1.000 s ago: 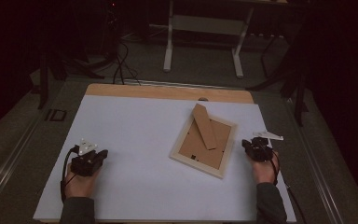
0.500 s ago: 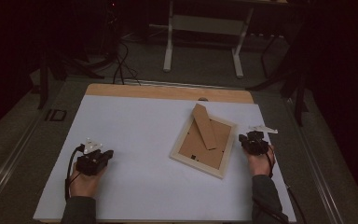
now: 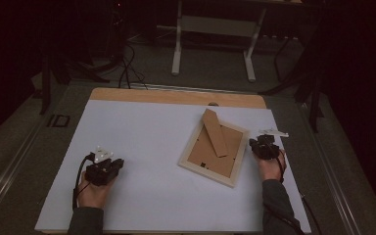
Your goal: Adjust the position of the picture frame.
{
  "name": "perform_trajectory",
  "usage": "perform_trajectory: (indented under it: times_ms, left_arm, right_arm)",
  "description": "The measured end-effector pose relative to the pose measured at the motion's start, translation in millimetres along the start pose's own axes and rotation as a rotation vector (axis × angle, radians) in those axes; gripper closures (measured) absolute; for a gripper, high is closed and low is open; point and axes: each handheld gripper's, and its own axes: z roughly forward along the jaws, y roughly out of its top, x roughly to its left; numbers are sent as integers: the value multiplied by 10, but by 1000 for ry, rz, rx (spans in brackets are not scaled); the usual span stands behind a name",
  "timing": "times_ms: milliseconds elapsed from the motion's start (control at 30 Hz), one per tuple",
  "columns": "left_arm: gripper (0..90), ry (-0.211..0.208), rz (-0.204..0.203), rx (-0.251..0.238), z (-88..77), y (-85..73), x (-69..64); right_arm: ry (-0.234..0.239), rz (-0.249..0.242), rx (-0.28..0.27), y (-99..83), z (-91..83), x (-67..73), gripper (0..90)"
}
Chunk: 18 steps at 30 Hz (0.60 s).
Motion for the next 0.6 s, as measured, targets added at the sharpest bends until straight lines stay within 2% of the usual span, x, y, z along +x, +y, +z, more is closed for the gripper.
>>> perform_trajectory:
  times_ms: [333,467,600]
  left_arm:
    - [899,-72,4,4,31,0,-64]
    - [894,-90,-10,-15,22,11,-74]
    - [884,-104,-4,-9,38,18,-102]
  right_arm:
    - [7,69,16,19,95,-79,890]
    - [7,72,25,29,137,-65,893]
    - [5,77,22,58,170,-47,892]
